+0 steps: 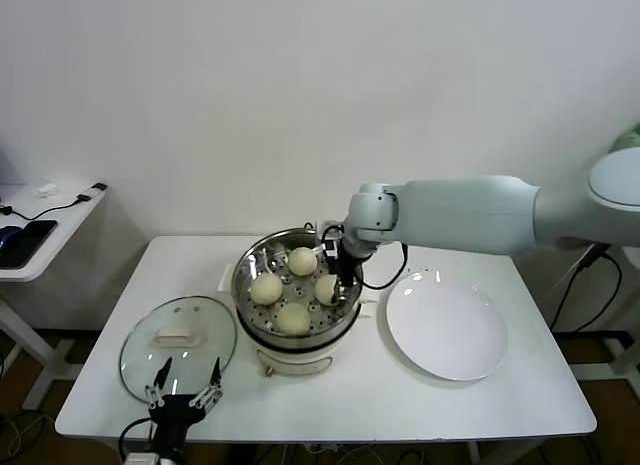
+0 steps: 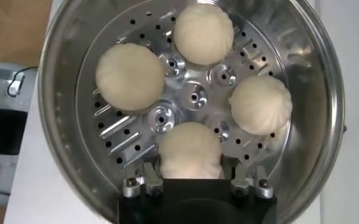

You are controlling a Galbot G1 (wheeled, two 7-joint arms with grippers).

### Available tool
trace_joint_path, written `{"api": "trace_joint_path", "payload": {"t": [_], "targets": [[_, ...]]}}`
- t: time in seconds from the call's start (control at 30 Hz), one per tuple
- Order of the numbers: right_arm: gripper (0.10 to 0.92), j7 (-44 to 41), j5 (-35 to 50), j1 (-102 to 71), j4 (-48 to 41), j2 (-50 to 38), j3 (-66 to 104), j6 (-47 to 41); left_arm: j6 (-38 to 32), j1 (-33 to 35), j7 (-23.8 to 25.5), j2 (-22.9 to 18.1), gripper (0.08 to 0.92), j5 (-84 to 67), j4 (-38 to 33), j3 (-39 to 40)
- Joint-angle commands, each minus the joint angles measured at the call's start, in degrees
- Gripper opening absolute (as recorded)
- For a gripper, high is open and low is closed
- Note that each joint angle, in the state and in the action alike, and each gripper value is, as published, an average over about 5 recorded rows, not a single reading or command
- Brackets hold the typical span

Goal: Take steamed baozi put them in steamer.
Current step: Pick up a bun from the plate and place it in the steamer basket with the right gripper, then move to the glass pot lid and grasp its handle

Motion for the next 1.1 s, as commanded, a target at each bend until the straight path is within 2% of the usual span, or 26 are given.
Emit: {"api": "trace_joint_path", "payload": {"t": [0.03, 0.17, 0.33, 0.5, 0.77, 1.0, 1.1], "targets": [[0.713, -4.1, 0.3, 0.4, -0.9, -0.4, 1.1, 3.4, 0.1, 0.2, 0.0, 0.1, 0.823, -0.2, -0.6, -0.3], [0.802, -7.9, 1.7, 4.5, 0.0, -3.2, 0.5, 6.5, 0.4, 0.6, 0.0, 0.1, 0.823, -0.5, -1.2, -0.2], [0.822, -7.8, 4.5, 7.8, 1.6, -10.3, 4.1, 9.3, 1.0, 0.9, -0.2, 0.0, 0.823, -0.8, -1.7, 0.2], [0.823, 5.0, 5.1, 1.0, 2.4, -18.4, 17.8, 10.3, 1.3, 1.0, -0.4, 0.0, 0.823, -1.3, -2.0, 0.1], [0.823, 22.7, -7.5, -19.1, 4.4, -29.8, 43.1, 13.6, -0.1, -0.3, -2.0, 1.2, 0.823, -4.7, -1.9, -0.3], [0.823, 30.7, -16.4, -47.7, 10.0, -39.2, 69.4, 17.3, 0.5, -1.6, -1.1, 2.8, 0.823, -6.2, -1.3, -1.4], [0.823, 32.9, -20.2, -62.8, 11.6, -40.4, 82.8, 20.3, 0.7, -1.8, -0.8, 3.6, 0.823, -6.9, -0.8, -1.6]]}}
